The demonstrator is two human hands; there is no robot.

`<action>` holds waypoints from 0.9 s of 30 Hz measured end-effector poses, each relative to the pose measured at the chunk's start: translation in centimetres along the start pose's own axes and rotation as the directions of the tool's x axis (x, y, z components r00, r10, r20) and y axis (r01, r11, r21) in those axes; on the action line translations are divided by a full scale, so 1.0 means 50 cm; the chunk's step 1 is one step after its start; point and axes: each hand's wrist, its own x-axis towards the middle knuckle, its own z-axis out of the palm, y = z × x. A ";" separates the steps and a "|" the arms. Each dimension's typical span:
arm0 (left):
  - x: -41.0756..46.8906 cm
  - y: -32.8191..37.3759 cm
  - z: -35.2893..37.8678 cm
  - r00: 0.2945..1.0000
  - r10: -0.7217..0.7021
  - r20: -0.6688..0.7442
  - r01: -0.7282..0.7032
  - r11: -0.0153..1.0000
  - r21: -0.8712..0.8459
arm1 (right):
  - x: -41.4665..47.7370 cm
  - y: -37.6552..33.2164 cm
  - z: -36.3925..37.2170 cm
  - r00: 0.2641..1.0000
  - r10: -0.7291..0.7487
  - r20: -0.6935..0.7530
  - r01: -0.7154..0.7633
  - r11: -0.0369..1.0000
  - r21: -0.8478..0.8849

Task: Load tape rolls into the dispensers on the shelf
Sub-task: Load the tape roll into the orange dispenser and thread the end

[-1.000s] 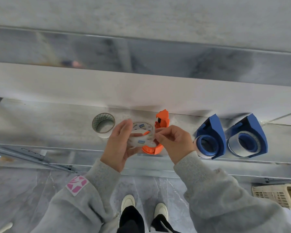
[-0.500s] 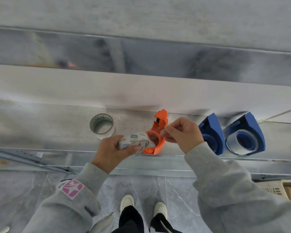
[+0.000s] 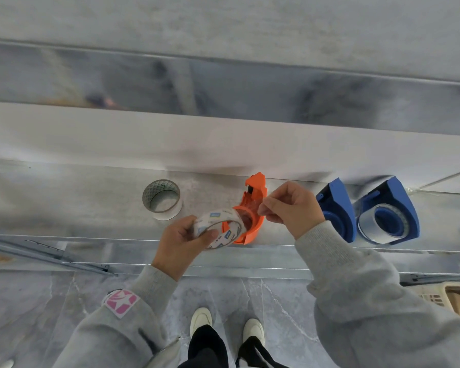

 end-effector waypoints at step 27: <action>-0.012 0.009 0.033 0.940 -0.340 0.031 0.310 0.809 -0.500 | 0.029 -0.001 0.036 0.994 -0.092 -0.053 0.077 0.969 -0.234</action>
